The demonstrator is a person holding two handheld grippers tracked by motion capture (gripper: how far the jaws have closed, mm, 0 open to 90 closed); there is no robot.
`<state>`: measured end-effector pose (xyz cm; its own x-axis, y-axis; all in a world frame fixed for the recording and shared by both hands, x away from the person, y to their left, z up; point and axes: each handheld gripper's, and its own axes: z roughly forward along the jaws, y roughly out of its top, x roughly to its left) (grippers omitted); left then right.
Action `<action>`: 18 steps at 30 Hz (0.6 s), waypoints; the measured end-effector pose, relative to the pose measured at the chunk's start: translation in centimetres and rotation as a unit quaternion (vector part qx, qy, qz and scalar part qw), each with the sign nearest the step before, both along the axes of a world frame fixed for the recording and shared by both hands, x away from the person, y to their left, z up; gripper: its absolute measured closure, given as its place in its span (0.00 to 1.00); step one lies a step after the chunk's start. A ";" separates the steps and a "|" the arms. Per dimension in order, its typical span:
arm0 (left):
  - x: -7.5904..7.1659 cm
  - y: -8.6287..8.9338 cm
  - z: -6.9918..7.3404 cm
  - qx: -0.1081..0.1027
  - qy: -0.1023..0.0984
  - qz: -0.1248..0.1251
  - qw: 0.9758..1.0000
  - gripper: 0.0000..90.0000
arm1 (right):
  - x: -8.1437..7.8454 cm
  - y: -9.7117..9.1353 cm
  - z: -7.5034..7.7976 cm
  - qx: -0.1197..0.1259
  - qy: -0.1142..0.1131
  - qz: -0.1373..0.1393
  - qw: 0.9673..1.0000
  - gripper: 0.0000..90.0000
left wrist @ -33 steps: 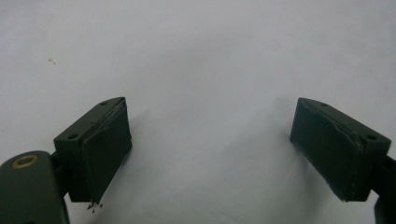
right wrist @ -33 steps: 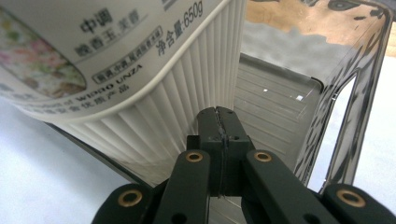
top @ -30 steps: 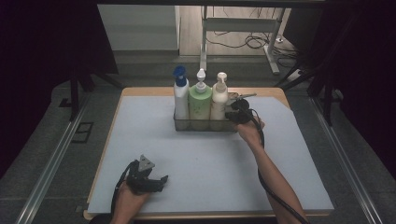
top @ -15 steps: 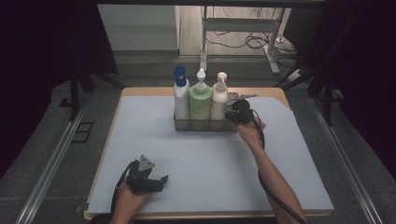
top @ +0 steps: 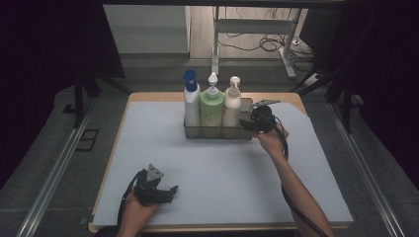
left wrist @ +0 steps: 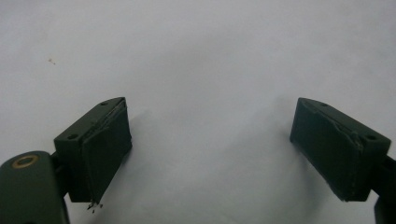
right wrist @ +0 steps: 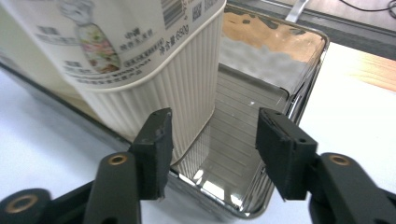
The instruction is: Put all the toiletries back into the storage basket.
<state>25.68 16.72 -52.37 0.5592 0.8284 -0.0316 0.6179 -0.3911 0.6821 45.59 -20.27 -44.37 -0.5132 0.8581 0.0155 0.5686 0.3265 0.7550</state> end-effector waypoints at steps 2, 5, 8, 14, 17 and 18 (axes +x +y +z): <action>0.0 0.0 0.0 0.000 0.000 0.000 1.000 0.13 | -0.3 -0.3 0.4 -0.003 -0.001 0.006 1.000 0.46; 0.0 0.0 0.0 0.000 0.000 0.000 1.000 0.13 | -0.6 -0.6 0.7 -0.006 -0.001 0.011 1.000 0.41; 0.0 0.0 0.0 0.000 0.000 0.000 1.000 0.13 | -0.9 -1.0 1.0 0.003 0.002 0.021 1.000 0.35; 0.0 0.0 0.0 0.000 0.000 0.000 1.000 0.13 | -2.0 -1.2 1.8 0.011 0.001 0.047 0.999 0.26; 0.0 0.0 0.0 0.000 0.000 0.001 1.000 0.13 | -2.6 -1.1 2.0 0.008 -0.003 0.058 0.998 0.22; 0.0 0.0 0.0 0.000 0.000 0.001 1.000 0.13 | -2.8 -1.1 2.1 0.007 -0.002 0.060 0.998 0.20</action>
